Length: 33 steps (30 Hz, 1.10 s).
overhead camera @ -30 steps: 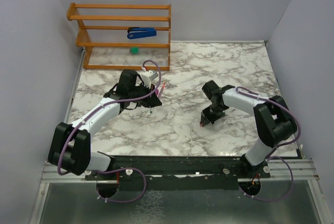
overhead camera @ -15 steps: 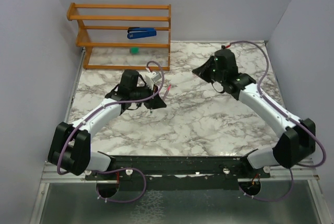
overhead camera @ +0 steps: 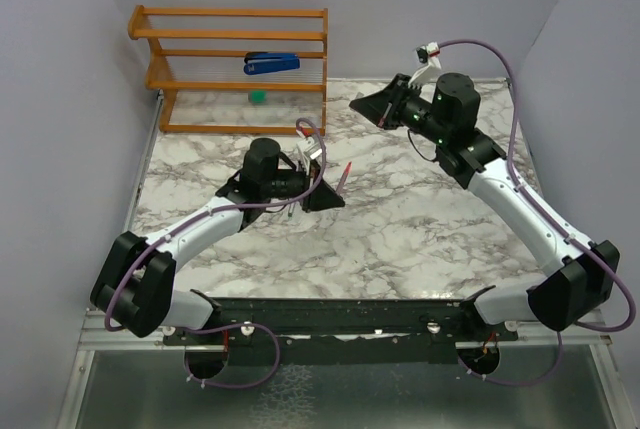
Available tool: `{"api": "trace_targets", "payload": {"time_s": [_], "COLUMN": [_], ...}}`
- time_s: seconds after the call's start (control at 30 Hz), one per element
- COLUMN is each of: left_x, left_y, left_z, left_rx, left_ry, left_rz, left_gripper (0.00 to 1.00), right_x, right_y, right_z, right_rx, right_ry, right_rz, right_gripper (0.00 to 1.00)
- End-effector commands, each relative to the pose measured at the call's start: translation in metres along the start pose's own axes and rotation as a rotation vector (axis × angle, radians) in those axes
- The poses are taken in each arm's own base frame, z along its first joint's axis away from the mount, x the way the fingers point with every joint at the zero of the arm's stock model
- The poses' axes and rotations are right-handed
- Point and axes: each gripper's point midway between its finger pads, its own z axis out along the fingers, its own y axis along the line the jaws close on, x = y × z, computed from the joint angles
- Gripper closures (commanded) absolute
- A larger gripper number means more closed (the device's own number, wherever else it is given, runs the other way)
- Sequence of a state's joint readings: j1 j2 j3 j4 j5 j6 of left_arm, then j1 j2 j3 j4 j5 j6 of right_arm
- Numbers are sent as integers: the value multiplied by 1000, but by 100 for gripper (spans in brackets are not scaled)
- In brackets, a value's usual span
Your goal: Insert the pens into the pen caps
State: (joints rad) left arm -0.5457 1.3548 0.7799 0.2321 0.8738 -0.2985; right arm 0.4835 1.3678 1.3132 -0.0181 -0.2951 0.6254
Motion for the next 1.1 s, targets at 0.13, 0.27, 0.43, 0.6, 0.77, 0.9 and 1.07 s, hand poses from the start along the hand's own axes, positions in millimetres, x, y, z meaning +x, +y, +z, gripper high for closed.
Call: {"api": "trace_targets", "payload": {"time_s": [0.13,0.27,0.43,0.6,0.77,0.9,1.07], "left_x": [-70,-81,-88,-95,-97,-97,-95], "left_y": [-10,-10,-8,-10,-11,-11,-11], "left_z": [3,4,5,5,5,5,6], "left_rx": [-20,-30,-40,-41,-34,-32,-31], "left_ry": [-180,-208,-222,-235,-235,-234,-231], "left_rz": [91,95,97,105,104,104,99], "left_gripper": [100,100,100,100,100,100,100], "right_x": [15,17,23,28,37,40,40], "right_y": [22,25,29,28,24,22,21], "right_z": [-25,-33,-37,-38,-38,-38,-37], "right_rx": [-95,-105,-133,-136,-138,-132,-132], "right_ry": [79,86,112,123,145,147,145], "right_rz": [-60,-69,-66,-64,-49,-49,-49], "right_gripper": [100,100,100,100,100,100,100]}}
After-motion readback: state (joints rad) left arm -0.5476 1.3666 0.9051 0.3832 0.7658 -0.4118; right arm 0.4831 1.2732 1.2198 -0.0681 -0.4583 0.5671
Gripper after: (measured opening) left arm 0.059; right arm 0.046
